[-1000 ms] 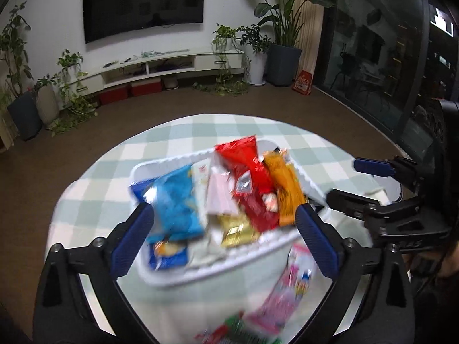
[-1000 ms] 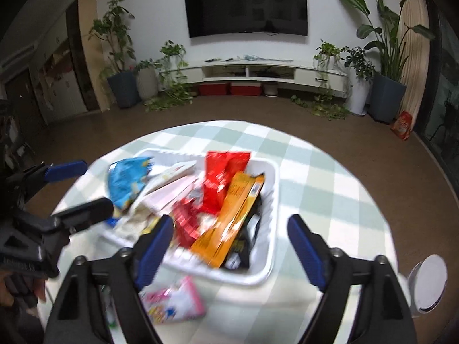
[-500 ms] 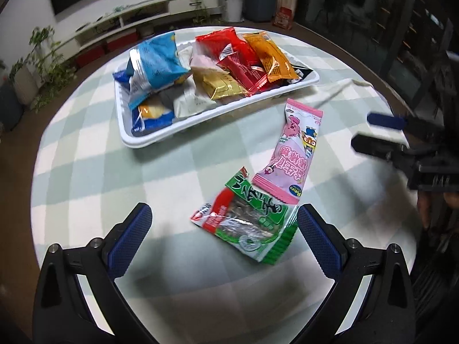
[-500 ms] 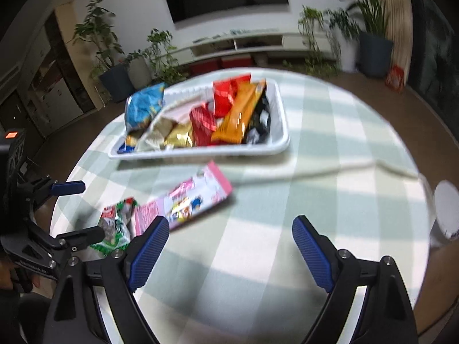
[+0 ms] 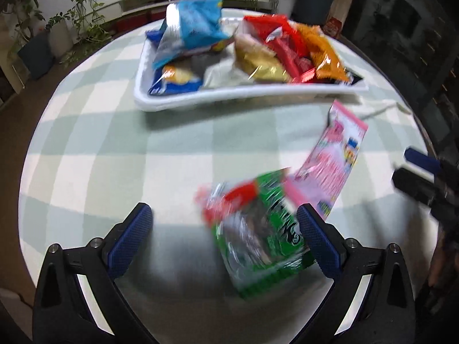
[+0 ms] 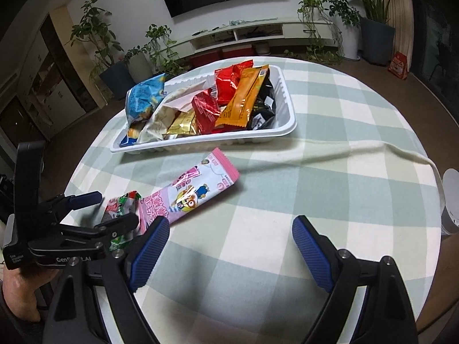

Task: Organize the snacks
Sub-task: 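Move back and grasp the green candy bag with the left gripper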

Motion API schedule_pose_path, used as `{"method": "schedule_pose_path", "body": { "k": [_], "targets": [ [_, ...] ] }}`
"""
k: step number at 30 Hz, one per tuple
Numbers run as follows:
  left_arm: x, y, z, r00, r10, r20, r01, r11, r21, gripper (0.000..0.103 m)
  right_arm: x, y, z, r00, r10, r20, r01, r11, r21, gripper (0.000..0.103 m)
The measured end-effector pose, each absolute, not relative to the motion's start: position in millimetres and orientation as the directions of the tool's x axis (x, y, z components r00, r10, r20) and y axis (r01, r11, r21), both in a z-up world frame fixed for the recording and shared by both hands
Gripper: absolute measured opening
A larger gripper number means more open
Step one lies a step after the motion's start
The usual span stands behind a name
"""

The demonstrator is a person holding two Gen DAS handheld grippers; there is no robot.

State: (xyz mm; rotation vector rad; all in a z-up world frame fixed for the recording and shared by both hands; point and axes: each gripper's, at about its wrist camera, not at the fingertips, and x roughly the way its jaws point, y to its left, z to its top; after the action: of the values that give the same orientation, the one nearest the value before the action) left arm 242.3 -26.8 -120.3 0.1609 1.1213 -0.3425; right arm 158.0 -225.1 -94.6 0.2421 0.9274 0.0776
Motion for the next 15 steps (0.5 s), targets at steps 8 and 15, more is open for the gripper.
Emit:
{"method": "schedule_pose_path", "body": {
  "k": [8,15],
  "targets": [
    [235.3,5.3,-116.8,0.43,-0.179,-0.885,0.33,0.943,-0.031,0.101,159.3,-215.9,-97.2,0.58,0.164,-0.798,0.039,0.973,0.228,0.09],
    [248.3,2.4,-116.7,0.413,-0.241,-0.878,0.409,0.911,-0.058,0.088,157.4,-199.0,-101.8,0.562,0.159,-0.812,0.044,0.974,0.221,0.084]
  ]
}}
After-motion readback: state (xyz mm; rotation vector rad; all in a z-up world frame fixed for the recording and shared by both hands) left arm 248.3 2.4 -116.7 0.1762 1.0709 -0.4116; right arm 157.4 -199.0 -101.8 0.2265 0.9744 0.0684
